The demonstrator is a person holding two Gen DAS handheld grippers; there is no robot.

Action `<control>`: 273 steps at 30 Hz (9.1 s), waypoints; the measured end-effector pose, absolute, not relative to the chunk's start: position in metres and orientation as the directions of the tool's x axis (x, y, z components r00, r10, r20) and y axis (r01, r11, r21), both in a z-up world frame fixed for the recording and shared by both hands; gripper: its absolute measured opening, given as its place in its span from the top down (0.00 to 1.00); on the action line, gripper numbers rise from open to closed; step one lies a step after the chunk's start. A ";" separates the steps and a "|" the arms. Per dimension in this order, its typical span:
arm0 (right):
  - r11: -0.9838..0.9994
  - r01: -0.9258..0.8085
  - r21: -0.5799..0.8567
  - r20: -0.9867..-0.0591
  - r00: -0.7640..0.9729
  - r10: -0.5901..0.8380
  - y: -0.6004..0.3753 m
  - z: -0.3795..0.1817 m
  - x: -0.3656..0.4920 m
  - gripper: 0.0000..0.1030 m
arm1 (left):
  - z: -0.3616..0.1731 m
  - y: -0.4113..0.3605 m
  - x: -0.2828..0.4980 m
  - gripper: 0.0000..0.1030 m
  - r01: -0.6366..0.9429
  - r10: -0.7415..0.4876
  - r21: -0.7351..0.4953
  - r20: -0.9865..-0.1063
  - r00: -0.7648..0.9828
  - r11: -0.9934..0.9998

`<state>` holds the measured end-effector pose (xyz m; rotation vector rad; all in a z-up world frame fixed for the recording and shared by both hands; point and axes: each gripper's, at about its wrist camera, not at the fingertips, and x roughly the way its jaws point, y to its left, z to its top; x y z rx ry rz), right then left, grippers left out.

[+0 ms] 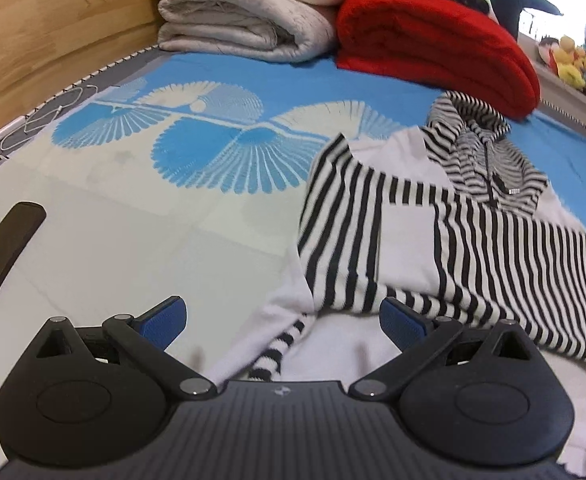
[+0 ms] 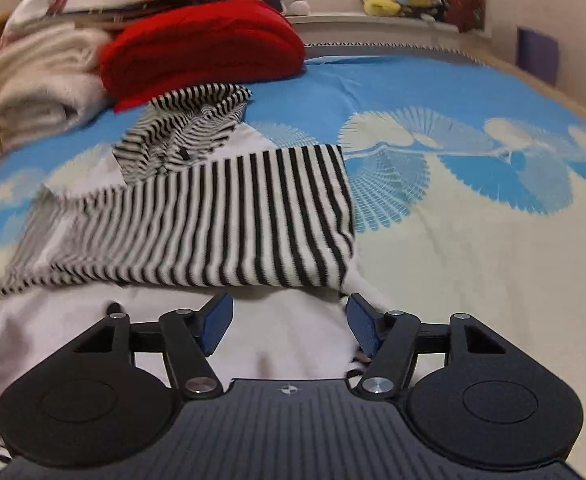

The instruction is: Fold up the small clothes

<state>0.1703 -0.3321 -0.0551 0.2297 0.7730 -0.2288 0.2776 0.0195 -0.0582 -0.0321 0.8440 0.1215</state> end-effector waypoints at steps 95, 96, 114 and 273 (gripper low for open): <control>0.961 0.131 0.245 -0.725 0.682 0.092 -0.395 -0.058 0.230 0.27 | -0.103 0.084 0.342 0.17 0.296 -0.308 -0.167 -0.787 0.535 0.940; 0.944 0.157 0.290 -0.712 0.695 0.103 -0.397 -0.053 0.227 0.27 | -0.094 0.091 0.339 0.17 0.245 -0.325 -0.222 -0.761 0.562 0.944; 0.842 0.153 0.517 -0.638 0.724 0.260 -0.298 -0.052 0.212 0.64 | -0.113 -0.087 0.348 0.81 0.305 -0.428 -0.338 -0.850 0.307 0.890; 0.665 0.326 0.672 -0.619 0.740 0.264 -0.393 0.036 0.007 0.92 | 0.059 0.092 0.140 0.90 0.328 -0.419 -0.272 -0.712 0.563 0.905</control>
